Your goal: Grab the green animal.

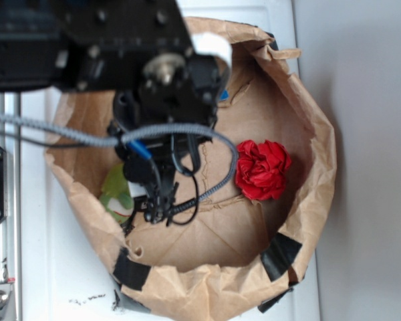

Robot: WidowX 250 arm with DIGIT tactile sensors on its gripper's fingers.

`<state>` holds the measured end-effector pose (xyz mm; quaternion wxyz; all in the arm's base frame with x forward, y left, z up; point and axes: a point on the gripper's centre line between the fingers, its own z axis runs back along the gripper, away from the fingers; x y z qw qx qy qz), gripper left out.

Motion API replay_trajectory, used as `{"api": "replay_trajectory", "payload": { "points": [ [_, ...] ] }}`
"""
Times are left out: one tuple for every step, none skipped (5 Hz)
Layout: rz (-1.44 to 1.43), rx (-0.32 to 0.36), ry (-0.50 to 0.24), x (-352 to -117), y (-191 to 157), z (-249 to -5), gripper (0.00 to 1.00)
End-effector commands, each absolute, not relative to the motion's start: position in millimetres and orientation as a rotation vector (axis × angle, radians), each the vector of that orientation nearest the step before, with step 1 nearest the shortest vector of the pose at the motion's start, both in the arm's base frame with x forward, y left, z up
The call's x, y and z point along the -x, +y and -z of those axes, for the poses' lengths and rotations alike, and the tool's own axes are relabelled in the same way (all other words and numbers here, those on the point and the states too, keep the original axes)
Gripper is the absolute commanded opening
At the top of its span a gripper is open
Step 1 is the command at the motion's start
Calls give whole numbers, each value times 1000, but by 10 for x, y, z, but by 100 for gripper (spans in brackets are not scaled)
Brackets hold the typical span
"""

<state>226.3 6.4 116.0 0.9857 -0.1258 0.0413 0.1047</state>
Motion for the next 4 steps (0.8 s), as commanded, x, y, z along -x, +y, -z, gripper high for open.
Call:
{"api": "replay_trajectory", "payload": {
  "points": [
    [-173, 173, 45, -2288, 185, -1028, 100],
    [-165, 139, 66, -2256, 175, -813, 100],
    [-199, 144, 87, -2234, 133, -672, 100],
    [-225, 157, 82, -2224, 92, -483, 100]
  ]
}}
